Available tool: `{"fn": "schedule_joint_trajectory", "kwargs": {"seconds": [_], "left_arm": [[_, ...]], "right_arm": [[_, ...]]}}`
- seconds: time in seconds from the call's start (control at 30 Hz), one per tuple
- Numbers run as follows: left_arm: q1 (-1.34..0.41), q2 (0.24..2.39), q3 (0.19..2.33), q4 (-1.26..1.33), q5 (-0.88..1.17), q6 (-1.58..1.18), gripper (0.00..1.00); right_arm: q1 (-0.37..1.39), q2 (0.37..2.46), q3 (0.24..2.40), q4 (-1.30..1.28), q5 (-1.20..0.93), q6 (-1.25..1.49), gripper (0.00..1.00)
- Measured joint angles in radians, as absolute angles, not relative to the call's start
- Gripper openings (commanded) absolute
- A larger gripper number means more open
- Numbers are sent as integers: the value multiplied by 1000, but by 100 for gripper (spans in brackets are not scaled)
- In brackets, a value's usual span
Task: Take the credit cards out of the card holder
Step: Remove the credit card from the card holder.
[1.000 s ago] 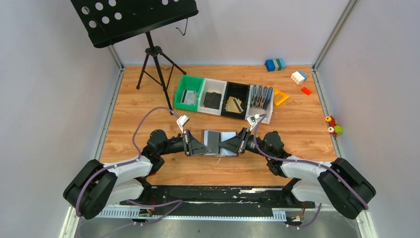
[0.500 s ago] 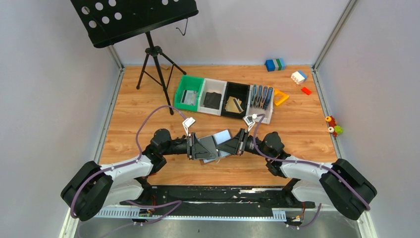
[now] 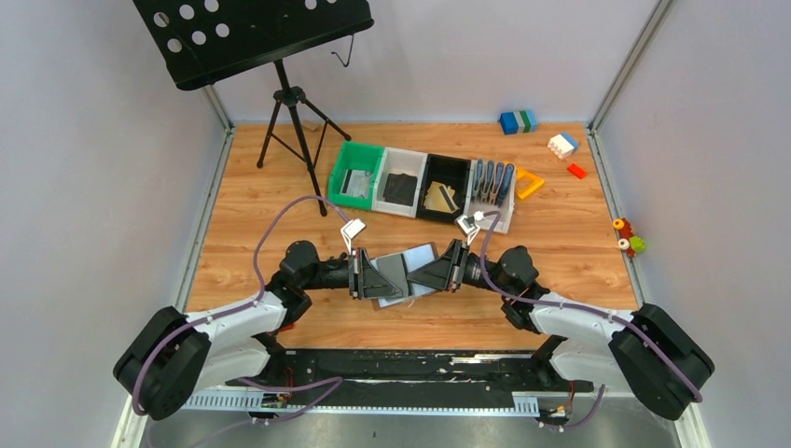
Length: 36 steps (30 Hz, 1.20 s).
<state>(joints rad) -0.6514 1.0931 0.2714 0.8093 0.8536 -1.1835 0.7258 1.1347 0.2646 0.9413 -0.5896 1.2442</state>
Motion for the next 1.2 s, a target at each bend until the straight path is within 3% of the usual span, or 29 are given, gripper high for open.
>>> {"fn": "schedule_joint_trajectory", "kwargs": {"seconds": [0.33,0.5,0.67,0.93,1.07,1.2], "left_arm": [[-637,1149,272,899,889,-1259,6],[-635,1180,272,978,915,-1309,12],[-634,1179,272,1001,920,-1319,24],[-620,1142,271,982,912,-1308,25],[-615,1129,271,961,910,-1290,25],[-612,1129,268,953,908,-1279,25]], "right_arm": [[729,1242,305,1025,-648,1262,22],[735,1288,321,1082,-668,1269,0],[735,1298,321,1110,-670,1282,1],[739,1283,321,1113,-664,1282,5],[740,1270,321,1102,-664,1281,18],[740,1262,321,1095,-665,1281,17]]}}
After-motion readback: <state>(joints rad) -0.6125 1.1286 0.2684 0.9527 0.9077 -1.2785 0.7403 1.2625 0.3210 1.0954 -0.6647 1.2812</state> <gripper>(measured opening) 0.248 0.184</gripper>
